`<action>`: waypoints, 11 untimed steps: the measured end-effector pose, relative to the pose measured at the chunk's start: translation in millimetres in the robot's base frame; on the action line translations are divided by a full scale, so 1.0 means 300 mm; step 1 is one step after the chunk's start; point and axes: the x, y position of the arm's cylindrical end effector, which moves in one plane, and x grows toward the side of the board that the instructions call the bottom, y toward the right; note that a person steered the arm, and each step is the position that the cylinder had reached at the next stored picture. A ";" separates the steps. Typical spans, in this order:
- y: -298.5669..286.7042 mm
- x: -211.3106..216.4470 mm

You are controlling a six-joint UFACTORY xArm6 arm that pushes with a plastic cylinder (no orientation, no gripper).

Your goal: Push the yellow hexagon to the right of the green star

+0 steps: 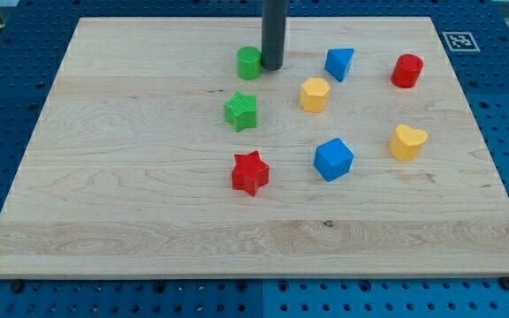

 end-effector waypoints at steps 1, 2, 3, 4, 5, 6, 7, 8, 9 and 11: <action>-0.083 0.000; -0.088 0.000; 0.074 0.000; 0.126 0.036; 0.141 0.092; 0.238 0.094; 0.288 0.113; 0.305 0.190; 0.324 0.198; 0.425 0.305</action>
